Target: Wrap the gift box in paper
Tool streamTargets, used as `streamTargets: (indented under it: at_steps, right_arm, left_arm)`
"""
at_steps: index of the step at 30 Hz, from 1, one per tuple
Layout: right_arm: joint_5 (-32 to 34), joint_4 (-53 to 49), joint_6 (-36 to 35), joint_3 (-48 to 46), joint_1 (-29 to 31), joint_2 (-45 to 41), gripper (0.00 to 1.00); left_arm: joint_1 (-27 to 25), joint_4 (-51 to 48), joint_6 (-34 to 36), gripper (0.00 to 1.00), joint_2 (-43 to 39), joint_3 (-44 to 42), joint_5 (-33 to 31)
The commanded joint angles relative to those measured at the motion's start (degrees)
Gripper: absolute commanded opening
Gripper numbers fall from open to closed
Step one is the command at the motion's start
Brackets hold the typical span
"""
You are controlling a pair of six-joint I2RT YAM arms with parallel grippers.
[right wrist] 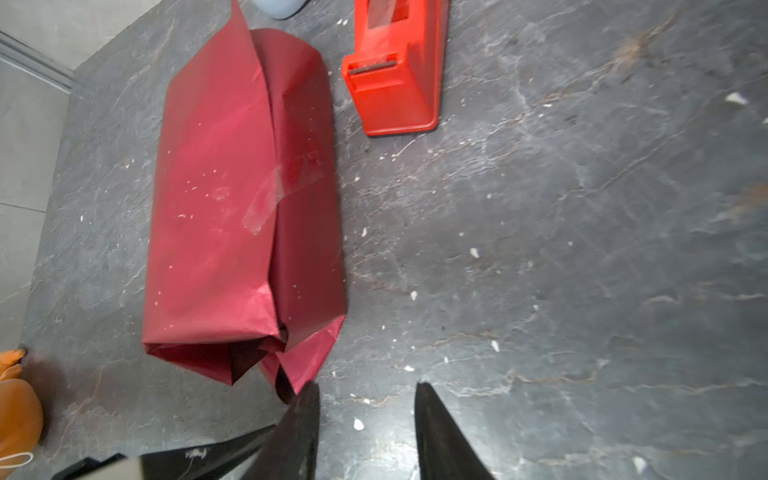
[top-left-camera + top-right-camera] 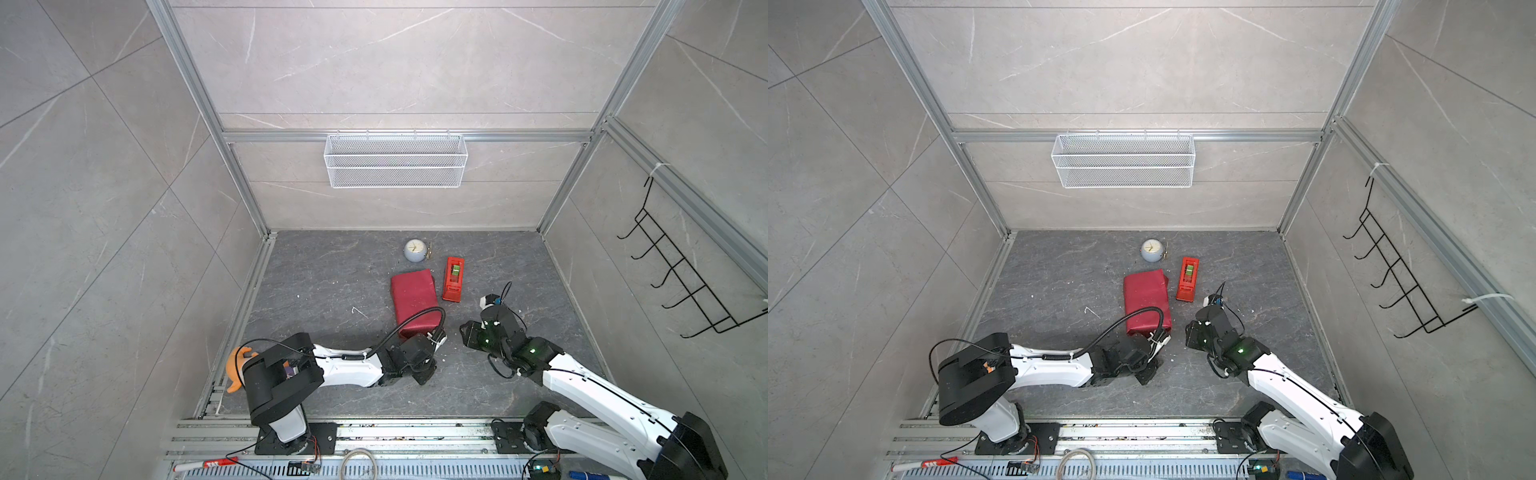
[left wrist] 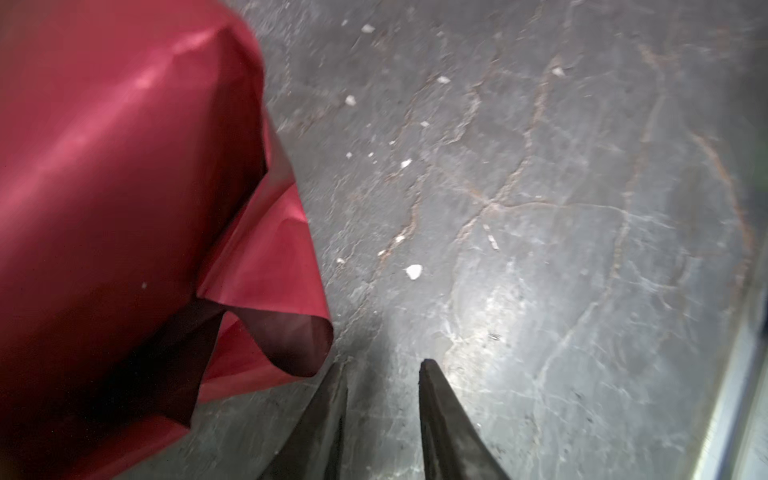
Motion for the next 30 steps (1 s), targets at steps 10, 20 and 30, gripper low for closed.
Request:
streamTargets:
  at_steps: [10, 20, 30]
  right_arm:
    - [-3.8, -1.0, -1.8, 0.3, -1.5, -0.4, 0.40]
    - [-4.4, -0.8, -1.6, 0.2, -1.6, -1.2, 0.39]
    - [-4.9, -1.2, -1.6, 0.1, -1.6, -1.6, 0.39]
  left_arm:
    - [0.2, -5.2, -4.7, 0.29, 4.9, 6.3, -4.9]
    - [0.5, -8.2, -5.4, 0.24, 8.0, 10.1, -7.5]
    - [0.8, -8.8, -5.6, 0.19, 9.2, 11.5, -8.5]
